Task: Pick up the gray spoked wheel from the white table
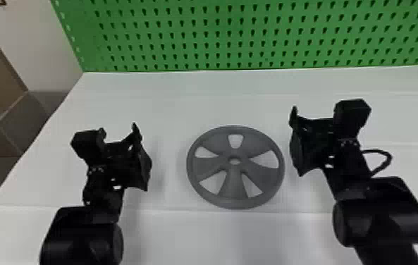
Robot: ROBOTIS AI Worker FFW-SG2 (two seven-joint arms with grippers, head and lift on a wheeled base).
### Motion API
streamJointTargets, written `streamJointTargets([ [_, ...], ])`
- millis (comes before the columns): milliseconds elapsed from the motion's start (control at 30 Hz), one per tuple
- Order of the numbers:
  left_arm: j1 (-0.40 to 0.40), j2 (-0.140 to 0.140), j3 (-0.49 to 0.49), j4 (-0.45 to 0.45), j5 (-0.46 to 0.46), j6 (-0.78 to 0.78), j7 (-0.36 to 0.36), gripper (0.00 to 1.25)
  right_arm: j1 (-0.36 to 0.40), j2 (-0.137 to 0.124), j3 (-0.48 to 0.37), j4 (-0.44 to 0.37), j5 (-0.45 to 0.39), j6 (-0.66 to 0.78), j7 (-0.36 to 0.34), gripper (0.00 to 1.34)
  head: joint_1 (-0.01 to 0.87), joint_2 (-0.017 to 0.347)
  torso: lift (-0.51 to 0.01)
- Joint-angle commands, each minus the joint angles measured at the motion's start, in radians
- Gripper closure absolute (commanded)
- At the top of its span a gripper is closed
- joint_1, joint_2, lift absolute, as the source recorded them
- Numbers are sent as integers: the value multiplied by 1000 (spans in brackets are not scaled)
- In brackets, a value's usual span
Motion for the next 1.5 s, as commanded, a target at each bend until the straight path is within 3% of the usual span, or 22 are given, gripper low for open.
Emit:
streamJointTargets([
  [0, 0, 0, 3, 0, 1, 1, 0, 367, -1, -3, 12, -21, 3, 61, 0, 148, 839, 130, -65],
  [167, 2, 0, 4, 0, 1, 3, 0, 367, -6, -1, 16, -38, 35, 71, 0, 148, 839, 130, -65],
  [300, 2, 0, 4, 0, 1, 3, 0, 367, -7, -1, 20, -60, -6, 83, -1, 148, 839, 130, -65],
  [467, 2, 0, 7, 0, 1, 1, 0, 367, -32, -5, 9, -129, -83, 244, -1, 148, 839, 130, -65],
  [567, 0, 0, 9, 0, 2, 3, -2, 367, -49, -3, -1, -155, -106, 265, -3, 148, 839, 130, -65],
  [667, 2, 0, 10, 0, 2, 1, -3, 367, -82, 2, 0, -199, -86, 348, -23, 148, 839, 130, -65],
  [933, 3, 0, 14, 0, 4, 1, -3, 367, -203, -31, 71, -265, -58, 558, -41, 148, 839, 130, -65],
  [1000, 3, 2, 12, 0, 4, 1, -3, 367, -237, -38, 89, -282, -77, 658, -81, 148, 839, 130, -65],
  [1167, 2, 0, 10, 0, 4, 3, -3, 369, -303, -54, 95, -274, -112, 753, -112, 148, 839, 130, -65],
  [1333, 3, 2, 10, 0, 4, 6, -3, 367, -348, -80, 124, -227, -110, 733, -106, 148, 839, 130, -65],
  [1467, 3, 2, 9, 0, 4, 6, -3, 367, -421, -70, 138, -170, -129, 859, -118, 148, 839, 130, -65],
])
